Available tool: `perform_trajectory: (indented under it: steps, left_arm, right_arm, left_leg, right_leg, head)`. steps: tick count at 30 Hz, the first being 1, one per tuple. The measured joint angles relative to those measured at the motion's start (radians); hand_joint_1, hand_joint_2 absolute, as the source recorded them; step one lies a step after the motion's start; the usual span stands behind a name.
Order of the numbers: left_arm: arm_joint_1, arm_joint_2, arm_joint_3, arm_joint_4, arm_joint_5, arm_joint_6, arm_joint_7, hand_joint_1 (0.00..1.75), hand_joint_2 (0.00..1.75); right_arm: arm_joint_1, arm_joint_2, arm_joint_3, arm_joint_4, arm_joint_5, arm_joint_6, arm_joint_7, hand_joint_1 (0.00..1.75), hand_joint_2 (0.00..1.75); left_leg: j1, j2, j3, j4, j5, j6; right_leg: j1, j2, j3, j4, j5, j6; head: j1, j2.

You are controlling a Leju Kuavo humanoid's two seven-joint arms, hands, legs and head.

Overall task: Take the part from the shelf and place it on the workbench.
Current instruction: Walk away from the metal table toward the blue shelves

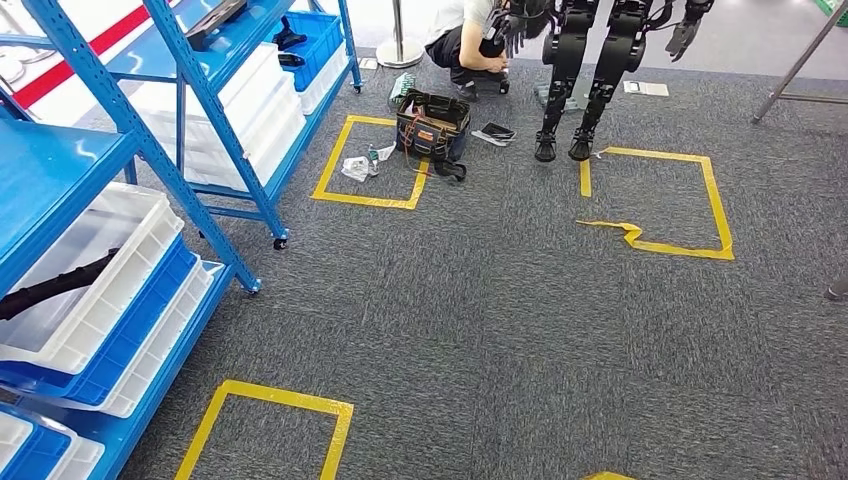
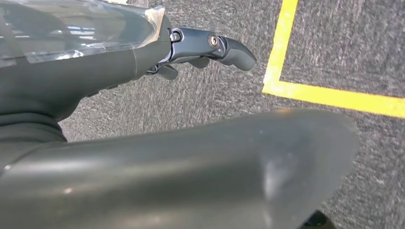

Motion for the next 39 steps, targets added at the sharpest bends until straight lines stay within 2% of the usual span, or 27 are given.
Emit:
perform_trajectory:
  steps: [2,3,4,5,7,8,10,13,14,15,17,18,19,20,21,22,23,25,27,29,31,33,34,35,36,38,39]
  left_arm:
    - [0.0,-0.001,0.0,0.0,0.0,0.0,0.002,0.0,0.0]
    - [0.001,-0.001,0.0,0.0,0.0,0.0,0.004,0.0,0.0]
    - [0.002,-0.001,0.0,0.0,0.0,0.0,0.005,0.0,0.0]
    - [0.002,-0.002,0.0,0.0,0.0,0.0,0.006,0.0,0.0]
    - [0.002,-0.001,0.0,0.0,0.0,0.001,0.007,0.0,0.0]
    - [0.002,-0.001,0.0,0.0,0.0,0.001,0.007,0.0,0.0]
    - [0.0,0.0,0.0,0.0,0.0,0.001,0.007,0.0,0.0]
    - [0.0,0.0,0.0,0.001,0.0,0.002,0.007,0.0,0.0]
    - [0.0,0.001,0.0,0.0,0.0,0.002,0.007,0.0,0.0]
    - [0.0,0.0,0.0,0.0,0.0,0.002,0.007,0.0,0.0]
    - [-0.001,-0.001,0.0,0.0,-0.001,0.001,0.007,0.0,0.0]
    - [-0.001,-0.001,0.0,0.001,-0.001,0.001,0.008,0.0,0.0]
    - [-0.001,-0.002,0.0,0.001,-0.001,0.001,0.008,0.0,0.0]
    - [0.0,-0.002,0.0,0.001,-0.001,0.001,0.008,0.0,0.0]
    - [0.0,-0.003,0.0,0.001,-0.001,0.001,0.008,0.0,0.0]
    - [0.0,-0.003,0.0,0.001,-0.001,0.001,0.008,0.0,0.0]
    - [0.0,-0.003,0.0,0.001,-0.001,0.001,0.008,0.0,0.0]
    - [0.0,-0.003,0.0,0.001,-0.001,0.001,0.009,0.0,0.0]
    - [0.0,-0.003,0.0,0.001,-0.001,0.002,0.01,0.0,0.0]
    - [0.0,-0.003,0.0,0.001,-0.003,0.002,0.012,0.0,0.0]
    - [0.0,-0.003,0.0,0.001,-0.007,0.002,0.014,0.0,0.0]
    - [0.001,-0.003,0.0,0.001,-0.009,0.003,0.017,0.0,0.0]
    - [0.001,-0.003,0.0,0.001,-0.009,0.003,0.02,0.0,0.0]
    - [0.002,-0.003,0.0,0.001,-0.01,0.003,0.023,0.0,0.0]
    - [0.003,-0.003,0.0,0.001,-0.01,0.004,0.026,0.0,0.0]
    - [0.002,-0.003,0.0,0.001,-0.012,0.008,0.03,0.0,0.0]
    - [0.001,-0.003,0.0,0.001,-0.012,0.01,0.032,0.0,0.0]
  right_arm:
    - [0.001,-0.001,0.0,0.0,0.001,0.0,0.0,0.0,0.0]
    - [0.002,-0.001,0.0,0.0,0.002,0.0,0.0,0.0,0.0]
    - [0.003,-0.001,0.0,0.0,0.002,0.0,0.0,0.0,0.0]
    - [0.003,-0.001,0.0,0.0,0.002,0.0,0.0,0.0,0.0]
    - [0.003,0.0,0.0,0.0,0.002,0.0,0.0,0.0,0.0]
    - [0.002,0.001,0.0,0.0,0.002,0.0,0.0,0.0,0.0]
    - [0.001,0.003,0.0,0.0,0.003,0.0,0.0,0.0,0.0]
    - [0.0,0.003,0.0,0.0,0.003,0.001,0.0,0.0,0.0]
    - [0.0,0.003,0.0,0.0,0.003,0.001,0.0,0.0,0.0]
    - [0.0,0.002,0.0,0.0,0.003,0.001,0.0,0.0,0.0]
    - [0.0,0.001,0.0,0.0,0.003,0.001,0.0,0.0,0.0]
    - [0.0,0.0,0.0,0.0,0.003,0.001,0.0,0.0,0.0]
    - [0.001,0.0,0.0,0.0,0.003,0.001,0.0,0.0,0.0]
    - [0.003,-0.001,0.0,0.0,0.003,0.001,0.0,0.0,0.0]
    - [0.004,-0.002,0.0,0.0,0.003,0.001,0.0,0.0,0.0]
    - [0.004,-0.003,0.0,0.0,0.003,0.001,0.0,0.0,0.0]
    - [0.003,-0.003,0.0,0.0,0.003,0.001,0.0,0.0,0.0]
    - [0.001,-0.003,0.0,0.0,0.004,0.002,0.0,0.0,0.0]
    - [0.0,-0.002,0.0,0.0,0.005,0.003,-0.001,0.0,0.0]
    - [0.0,-0.002,0.0,0.0,0.006,0.003,-0.001,0.0,0.0]
    - [0.0,-0.003,0.0,0.0,0.006,0.003,-0.002,0.0,0.0]
    - [0.0,-0.003,0.0,0.0,0.006,0.004,-0.003,0.0,0.0]
    - [0.001,-0.003,0.0,0.0,0.006,0.004,-0.003,0.0,0.0]
    - [0.001,-0.003,0.0,0.0,0.007,0.004,-0.003,0.0,0.0]
    - [0.002,-0.003,0.0,0.0,0.008,0.004,-0.003,0.0,0.0]
    - [0.002,-0.002,0.0,0.0,0.01,0.004,-0.003,0.0,0.0]
    - [0.002,-0.001,0.0,0.0,0.011,0.004,-0.003,0.0,0.0]
  left_leg:
    - [-0.005,0.006,-0.074,0.144,-0.066,0.007]
    - [-0.007,0.006,-0.104,0.2,-0.083,0.012]
    - [-0.01,0.006,-0.119,0.221,-0.079,0.019]
    - [-0.014,0.006,-0.113,0.201,-0.055,0.027]
    - [-0.025,0.007,-0.055,0.077,0.02,0.046]
    - [-0.031,0.009,-0.025,0.013,0.045,0.053]
    - [-0.042,0.012,0.001,-0.046,0.056,0.057]
    - [-0.046,0.008,0.008,-0.065,0.059,0.058]
    - [-0.045,0.008,0.014,-0.074,0.062,0.061]
    - [-0.042,0.007,0.02,-0.081,0.065,0.063]
    - [-0.043,0.007,0.023,-0.083,0.063,0.068]
    - [-0.044,0.005,0.024,-0.083,0.062,0.069]
    - [-0.044,0.003,0.026,-0.083,0.06,0.069]
    - [-0.044,0.001,0.029,-0.083,0.057,0.068]
    - [-0.043,-0.001,0.034,-0.082,0.055,0.066]
    - [-0.043,-0.003,0.038,-0.081,0.051,0.062]
    - [-0.045,-0.005,0.041,-0.08,0.046,0.057]
    - [-0.049,-0.006,0.044,-0.077,0.039,0.047]
    - [-0.049,-0.006,0.046,-0.078,0.036,0.039]
    - [-0.046,-0.004,0.04,-0.058,0.021,0.03]
    - [-0.042,-0.001,-0.001,0.03,-0.03,0.02]
    - [-0.038,0.001,-0.073,0.162,-0.084,0.013]
    - [-0.036,0.001,-0.099,0.202,-0.09,0.012]
    - [-0.035,0.002,-0.108,0.206,-0.076,0.013]
    - [-0.034,0.003,-0.095,0.169,-0.045,0.015]
    - [-0.035,0.007,-0.033,0.035,0.024,0.022]
    - [-0.038,0.008,-0.007,-0.019,0.042,0.027]
  right_leg:
    - [0.01,-0.004,0.0,0.0,-0.003,-0.008]
    - [0.016,-0.006,0.0,0.0,-0.004,-0.012]
    - [0.02,-0.007,0.002,0.0,-0.006,-0.014]
    - [0.024,-0.007,0.005,0.0,-0.008,-0.017]
    - [0.028,-0.007,0.012,0.0,-0.013,-0.023]
    - [0.031,-0.007,0.015,0.001,-0.016,-0.023]
    - [0.033,-0.008,0.013,0.001,-0.021,-0.018]
    - [0.029,-0.01,0.012,0.005,-0.026,-0.005]
    - [0.028,-0.01,0.004,0.024,-0.036,-0.003]
    - [0.028,-0.009,-0.015,0.064,-0.054,-0.004]
    - [0.028,-0.007,-0.085,0.194,-0.103,-0.007]
    - [0.028,-0.007,-0.12,0.253,-0.119,-0.005]
    - [0.028,-0.007,-0.141,0.281,-0.12,0.001]
    - [0.027,-0.007,-0.14,0.267,-0.103,0.01]
    - [0.026,-0.007,-0.12,0.213,-0.073,0.02]
    - [0.025,-0.007,-0.086,0.135,-0.037,0.029]
    - [0.025,-0.007,-0.056,0.067,-0.009,0.032]
    - [0.027,-0.006,-0.022,-0.002,0.016,0.019]
    - [0.029,-0.005,-0.019,-0.003,0.017,-0.001]
    - [0.024,-0.005,-0.017,-0.007,0.019,-0.014]
    - [0.021,-0.006,-0.014,-0.009,0.018,-0.026]
    - [0.023,-0.006,-0.013,-0.009,0.014,-0.033]
    - [0.024,-0.006,-0.012,-0.008,0.012,-0.035]
    - [0.025,-0.006,-0.01,-0.008,0.01,-0.036]
    - [0.025,-0.005,-0.007,-0.008,0.007,-0.036]
    - [0.027,-0.004,0.002,-0.008,0.001,-0.03]
    - [0.03,-0.004,0.004,-0.009,-0.004,-0.026]
  head:
    - [-0.002,0.0]
    - [-0.003,0.0]
    - [-0.003,0.0]
    - [-0.002,0.0]
    - [-0.002,0.0]
    - [-0.002,0.0]
    - [-0.001,0.0]
    - [-0.002,0.0]
    - [-0.002,0.0]
    - [-0.001,0.0]
    - [0.002,0.0]
    - [0.002,0.0]
    - [0.003,0.0]
    - [0.003,0.0]
    - [0.003,0.0]
    - [0.004,0.0]
    - [0.005,0.0]
    - [0.005,0.0]
    - [0.003,0.0]
    - [0.001,0.0]
    - [-0.002,0.0]
    - [-0.004,0.0]
    - [-0.004,0.0]
    - [-0.004,0.0]
    - [-0.004,0.0]
    - [-0.004,0.0]
    - [-0.004,0.0]
